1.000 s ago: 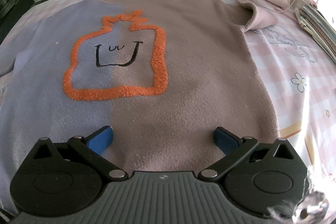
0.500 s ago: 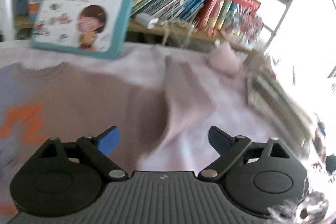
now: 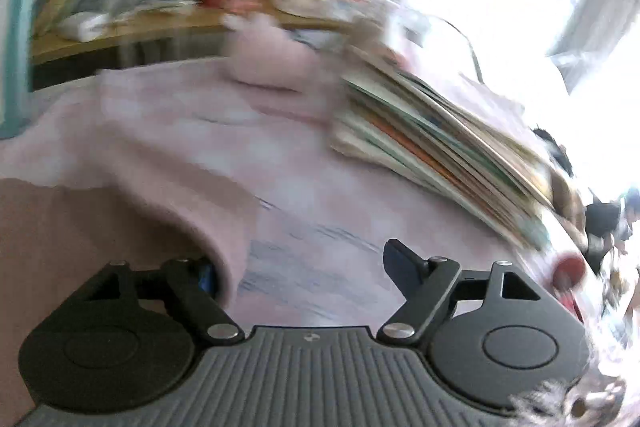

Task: Fold clothes

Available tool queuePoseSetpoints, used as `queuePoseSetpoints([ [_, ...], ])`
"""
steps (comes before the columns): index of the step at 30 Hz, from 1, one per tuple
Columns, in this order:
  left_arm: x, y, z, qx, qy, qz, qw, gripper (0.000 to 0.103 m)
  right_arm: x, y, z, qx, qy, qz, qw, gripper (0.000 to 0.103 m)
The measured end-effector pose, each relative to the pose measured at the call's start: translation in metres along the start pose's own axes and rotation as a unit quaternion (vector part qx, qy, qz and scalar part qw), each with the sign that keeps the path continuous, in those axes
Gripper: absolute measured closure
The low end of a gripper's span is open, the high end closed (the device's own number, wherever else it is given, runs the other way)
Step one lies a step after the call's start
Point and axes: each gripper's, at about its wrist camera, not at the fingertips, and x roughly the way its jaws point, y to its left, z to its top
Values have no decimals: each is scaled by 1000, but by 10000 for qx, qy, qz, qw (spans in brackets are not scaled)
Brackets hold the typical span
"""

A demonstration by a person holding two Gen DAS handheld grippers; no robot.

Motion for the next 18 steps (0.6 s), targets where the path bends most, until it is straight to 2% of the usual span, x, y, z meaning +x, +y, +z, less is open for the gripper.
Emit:
queuePoseSetpoints([
  [2,-3,-2,0,25,-24,-121,9999,45,-2,-26,-11,238,17,-65,9997,25],
  [4,-6,-7,2,103,-37,73,9999,45,-1,-46,-12,548,59,125,9984,25],
  [7,-1,-7,1,60,193,209,9996,44,3,-72,-9,870,158,443,9951,24],
  [10,0,-1,-1,-298,234,62,9993,43,2,-91,9,805,40,661,9946,23],
  [11,1,-1,-2,-377,236,53,9990,43,4,-102,18,948,35,761,9926,23],
  [12,1,-1,-3,-420,213,76,9989,41,8,-118,26,1356,151,903,9865,23],
  [14,2,-6,-4,-417,174,99,9989,35,23,-147,22,2469,551,1182,9602,23],
  [15,2,-10,-4,-375,168,91,9991,34,29,-160,15,2997,747,1304,9421,25],
  [17,1,-17,-3,-288,157,72,9994,35,42,-185,2,4018,1129,1533,8957,27],
  [18,0,-19,0,-278,79,54,9996,36,46,-192,-4,4261,1259,1649,8805,26],
])
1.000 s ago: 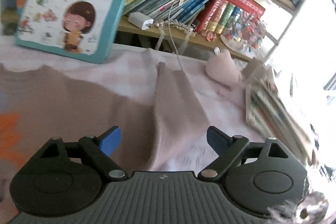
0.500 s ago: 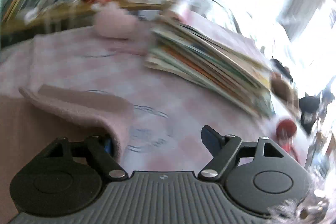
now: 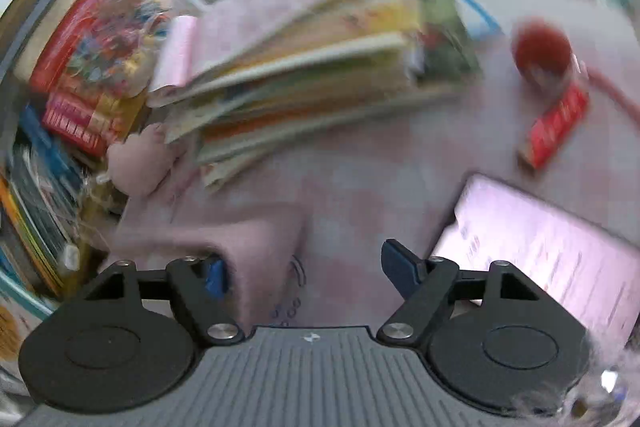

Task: Fold clothes

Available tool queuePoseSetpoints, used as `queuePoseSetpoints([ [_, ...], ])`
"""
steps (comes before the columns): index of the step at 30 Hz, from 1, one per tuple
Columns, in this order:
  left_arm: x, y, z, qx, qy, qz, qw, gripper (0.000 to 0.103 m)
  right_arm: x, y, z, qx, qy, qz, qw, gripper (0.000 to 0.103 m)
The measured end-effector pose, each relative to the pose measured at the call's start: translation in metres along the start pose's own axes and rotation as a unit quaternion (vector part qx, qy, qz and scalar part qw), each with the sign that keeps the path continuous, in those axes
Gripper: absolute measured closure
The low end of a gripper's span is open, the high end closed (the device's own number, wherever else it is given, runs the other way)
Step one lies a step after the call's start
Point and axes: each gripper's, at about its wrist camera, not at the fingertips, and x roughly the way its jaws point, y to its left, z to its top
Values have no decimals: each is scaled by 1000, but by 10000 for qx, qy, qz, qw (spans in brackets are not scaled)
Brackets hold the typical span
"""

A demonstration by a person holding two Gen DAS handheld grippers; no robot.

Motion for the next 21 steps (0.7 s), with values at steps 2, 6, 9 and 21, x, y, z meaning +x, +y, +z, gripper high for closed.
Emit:
queuePoseSetpoints([
  [2,-2,-5,5,15,-162,-41,9999,36,-5,0,-10,-450,33,-34,9990,26],
  [6,5,-16,27,77,-317,-88,9994,36,-13,15,-32,-1829,-123,-441,9821,22],
  [9,19,-23,47,123,-350,-46,9993,36,-10,37,-60,-3268,-265,-870,9407,22],
  [21,55,-30,73,-120,-186,-271,9994,99,-15,44,-169,-4159,812,313,9052,86],
])
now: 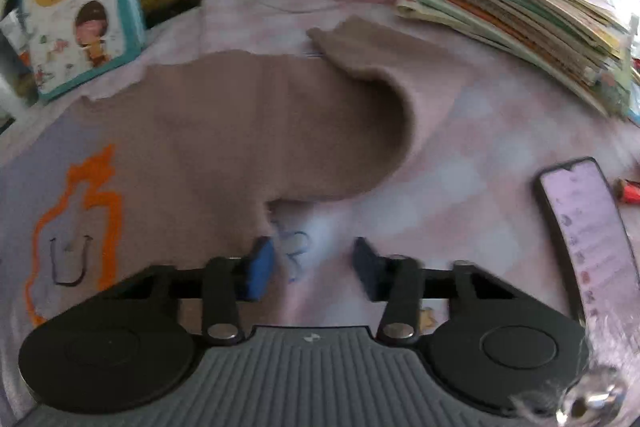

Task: Fold clothes

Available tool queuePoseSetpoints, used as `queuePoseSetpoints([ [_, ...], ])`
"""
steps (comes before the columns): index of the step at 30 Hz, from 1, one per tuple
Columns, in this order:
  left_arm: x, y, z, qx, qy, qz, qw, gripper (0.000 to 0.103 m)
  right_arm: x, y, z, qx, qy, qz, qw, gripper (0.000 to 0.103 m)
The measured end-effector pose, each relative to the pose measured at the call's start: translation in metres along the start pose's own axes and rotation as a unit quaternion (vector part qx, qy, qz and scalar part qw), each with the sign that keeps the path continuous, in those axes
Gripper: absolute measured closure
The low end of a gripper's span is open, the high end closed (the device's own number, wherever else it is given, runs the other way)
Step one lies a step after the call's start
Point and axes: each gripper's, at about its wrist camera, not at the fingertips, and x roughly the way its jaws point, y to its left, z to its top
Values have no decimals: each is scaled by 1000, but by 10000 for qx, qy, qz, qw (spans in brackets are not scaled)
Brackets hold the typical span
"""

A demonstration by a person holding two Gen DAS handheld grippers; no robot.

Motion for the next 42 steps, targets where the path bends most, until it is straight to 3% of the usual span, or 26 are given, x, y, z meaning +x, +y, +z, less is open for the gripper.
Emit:
queuePoseSetpoints([
  [3,-7,3,-11,-13,-76,93,9999,99,7,12,3,-146,-38,176,9997,94],
  [8,-18,29,-26,-460,-181,357,9981,98,13,57,18,-1020,-173,299,9942,94],
  [11,-21,43,-27,-621,-209,442,9969,96,11,78,29,-1506,-98,153,9884,94],
  [12,-21,48,-26,-677,-216,466,9964,96,9,82,34,-1696,-144,4,9854,87],
  [13,-23,52,-27,-714,-256,534,9957,98,3,86,38,-1888,-281,-145,9815,65],
  [15,-25,59,-29,-779,-243,831,9932,102,-12,93,42,-2374,-800,-415,9672,40],
  [17,-27,69,-34,-909,-275,933,9911,103,-14,106,47,-2978,-1213,-821,9433,40],
  [20,-33,79,-35,-1140,-249,886,9892,103,15,125,61,-3595,-1300,-1487,9120,40],
  [24,-47,70,-36,-1111,-526,425,9915,101,74,125,82,-3810,-725,-2112,8972,47],
  [26,-50,57,-35,-897,-583,240,9940,97,85,118,89,-3677,-593,-2174,9022,63],
  [29,-50,36,-32,-447,-535,154,9974,96,64,84,108,-2499,-1019,-2307,9348,65],
  [31,-52,30,-32,-345,-522,179,9979,96,33,41,116,-976,-1412,-2424,9549,47],
  [34,-57,31,-33,-403,-594,83,9974,96,-10,-31,92,1116,-1667,-2261,9532,47],
  [36,-57,33,-34,-430,-558,69,9975,96,-21,-52,69,1407,-1524,-2455,9469,48],
  [38,-55,36,-34,-455,-450,70,9979,95,-28,-62,47,1451,-1291,-2467,9494,47],
  [42,-45,40,-32,-502,-275,108,9983,83,-28,-41,8,945,-485,-945,9898,44],
])
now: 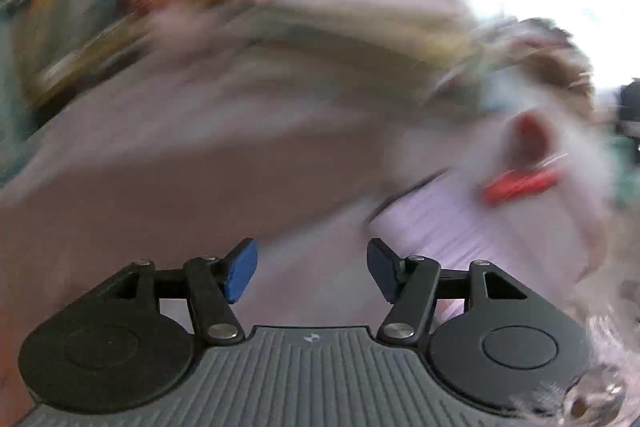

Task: Fold clothes

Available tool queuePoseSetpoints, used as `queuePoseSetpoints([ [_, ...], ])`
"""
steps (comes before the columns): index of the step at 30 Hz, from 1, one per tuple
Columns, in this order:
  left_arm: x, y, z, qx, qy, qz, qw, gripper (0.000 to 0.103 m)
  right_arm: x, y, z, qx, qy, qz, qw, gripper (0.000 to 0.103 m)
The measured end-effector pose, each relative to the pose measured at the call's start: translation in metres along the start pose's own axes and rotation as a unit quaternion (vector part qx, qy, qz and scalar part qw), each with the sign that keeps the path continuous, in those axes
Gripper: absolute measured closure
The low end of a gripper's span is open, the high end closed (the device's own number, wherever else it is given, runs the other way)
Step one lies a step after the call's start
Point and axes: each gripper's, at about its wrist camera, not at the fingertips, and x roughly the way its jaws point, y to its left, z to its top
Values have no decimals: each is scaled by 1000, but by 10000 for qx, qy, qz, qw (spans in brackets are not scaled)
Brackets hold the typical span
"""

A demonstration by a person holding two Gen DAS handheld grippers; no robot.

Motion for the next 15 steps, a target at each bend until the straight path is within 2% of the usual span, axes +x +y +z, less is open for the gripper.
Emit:
queuePoseSetpoints([
  [2,6,1,1,-47,74,41,10000,68,1,18,-19,-495,353,689,9958,47],
  [3,9,0,1,-90,98,70,9999,57,1,27,-25,-687,429,867,9929,47],
  [4,11,-1,1,-115,86,102,9998,53,2,35,-30,-853,446,956,9908,50],
  [5,12,-2,1,-119,52,121,9998,53,3,43,-34,-1020,464,1045,9882,52],
  [8,17,-7,1,-48,33,134,9999,55,4,59,-40,-1317,439,1256,9823,57],
  [11,18,-12,-2,35,29,373,9993,67,4,69,-42,-1505,436,1413,9775,67],
  [14,15,-4,-5,-150,-19,348,9993,81,4,82,-47,-1662,497,1595,9718,79],
  [15,14,-1,-5,-229,-21,318,9992,85,6,87,-46,-1740,485,1629,9700,89],
])
